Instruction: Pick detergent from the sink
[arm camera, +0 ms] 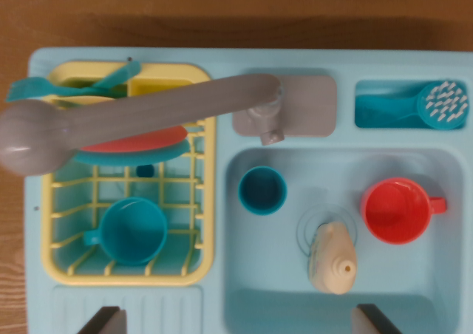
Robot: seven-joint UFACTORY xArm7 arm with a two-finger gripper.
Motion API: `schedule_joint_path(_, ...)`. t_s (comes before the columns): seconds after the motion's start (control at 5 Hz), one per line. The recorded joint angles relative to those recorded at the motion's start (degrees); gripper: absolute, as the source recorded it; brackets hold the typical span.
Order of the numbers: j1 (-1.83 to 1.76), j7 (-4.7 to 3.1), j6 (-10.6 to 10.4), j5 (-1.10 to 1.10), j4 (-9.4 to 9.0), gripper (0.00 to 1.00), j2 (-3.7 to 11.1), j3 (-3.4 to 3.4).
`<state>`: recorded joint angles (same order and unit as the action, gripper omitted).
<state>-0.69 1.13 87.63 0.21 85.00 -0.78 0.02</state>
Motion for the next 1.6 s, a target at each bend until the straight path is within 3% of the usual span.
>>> schedule_joint_path(0.2, 0.21, -0.73, -1.75, 0.00, -1.62, 0.00, 0.59, -0.32)
schedule_joint_path(0.4, 0.21, -0.73, -1.75, 0.00, -1.62, 0.00, 0.59, -0.32)
schedule_joint_path(0.6, 0.45, -1.59, -3.81, 0.01, -3.51, 0.00, 1.29, -0.69)
schedule_joint_path(0.8, 0.45, -1.59, -3.81, 0.01, -3.51, 0.00, 1.29, -0.69)
schedule_joint_path(1.0, 0.72, -2.50, -5.99, 0.02, -5.52, 0.00, 2.03, -1.09)
schedule_joint_path(1.2, 0.72, -2.50, -5.99, 0.02, -5.52, 0.00, 2.03, -1.09)
schedule_joint_path(1.4, 1.01, -3.55, -8.50, 0.02, -7.83, 0.00, 2.88, -1.54)
schedule_joint_path(1.6, 1.01, -3.55, -8.50, 0.02, -7.83, 0.00, 2.88, -1.54)
